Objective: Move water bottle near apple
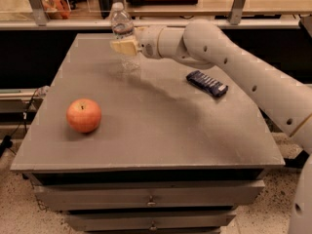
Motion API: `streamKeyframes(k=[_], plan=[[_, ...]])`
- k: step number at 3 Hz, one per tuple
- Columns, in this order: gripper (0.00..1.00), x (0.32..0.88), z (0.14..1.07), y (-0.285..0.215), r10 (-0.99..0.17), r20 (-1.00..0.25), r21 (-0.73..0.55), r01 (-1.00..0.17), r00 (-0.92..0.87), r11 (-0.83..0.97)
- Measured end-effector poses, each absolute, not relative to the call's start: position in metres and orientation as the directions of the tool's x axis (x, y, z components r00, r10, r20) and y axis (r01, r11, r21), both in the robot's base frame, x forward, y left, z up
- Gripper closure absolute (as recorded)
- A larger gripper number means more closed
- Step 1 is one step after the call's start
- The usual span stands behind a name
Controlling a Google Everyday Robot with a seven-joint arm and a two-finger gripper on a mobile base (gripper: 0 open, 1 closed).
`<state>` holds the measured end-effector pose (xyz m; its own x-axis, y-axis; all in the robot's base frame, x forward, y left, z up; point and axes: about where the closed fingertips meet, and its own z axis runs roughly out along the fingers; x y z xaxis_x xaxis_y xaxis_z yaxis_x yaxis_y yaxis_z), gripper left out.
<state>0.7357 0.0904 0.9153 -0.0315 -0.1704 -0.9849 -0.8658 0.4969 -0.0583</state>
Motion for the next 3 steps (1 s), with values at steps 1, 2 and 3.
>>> streamKeyframes(k=[1, 2, 3], plan=[[0.74, 0.730, 0.924, 0.077, -0.156, -0.986, -0.035, -0.863, -0.051, 0.505], [0.97, 0.703, 0.930, 0.058, -0.110, -0.991, 0.013, -0.878, -0.075, 0.478], [1.00, 0.664, 0.937, 0.024, -0.043, -0.995, 0.063, -0.892, -0.092, 0.448]])
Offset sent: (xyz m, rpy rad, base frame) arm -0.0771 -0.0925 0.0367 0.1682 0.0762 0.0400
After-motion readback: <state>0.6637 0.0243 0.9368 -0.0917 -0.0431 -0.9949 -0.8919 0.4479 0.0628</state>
